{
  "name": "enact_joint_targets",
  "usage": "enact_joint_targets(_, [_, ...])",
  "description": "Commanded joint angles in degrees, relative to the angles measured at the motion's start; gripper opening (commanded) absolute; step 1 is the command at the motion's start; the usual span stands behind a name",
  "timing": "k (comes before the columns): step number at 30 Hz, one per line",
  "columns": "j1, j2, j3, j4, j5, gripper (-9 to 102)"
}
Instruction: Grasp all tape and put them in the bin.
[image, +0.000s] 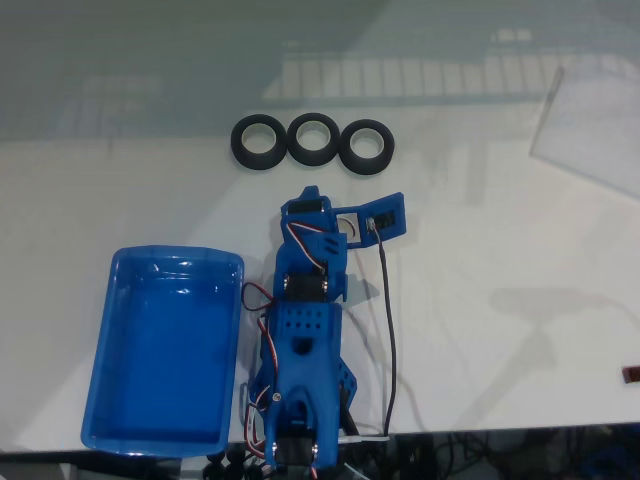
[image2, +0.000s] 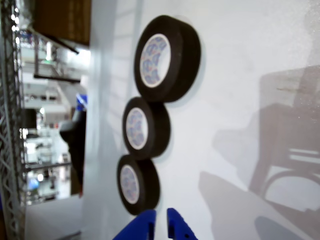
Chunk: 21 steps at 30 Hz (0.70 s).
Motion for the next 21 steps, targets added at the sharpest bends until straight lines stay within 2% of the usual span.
enact_joint_targets(1, [-0.62, 0.88, 1.93, 0.09, -0.18, 0])
enact_joint_targets(21, [-0.88, 0.88, 1.93, 0.09, -0.44, 0])
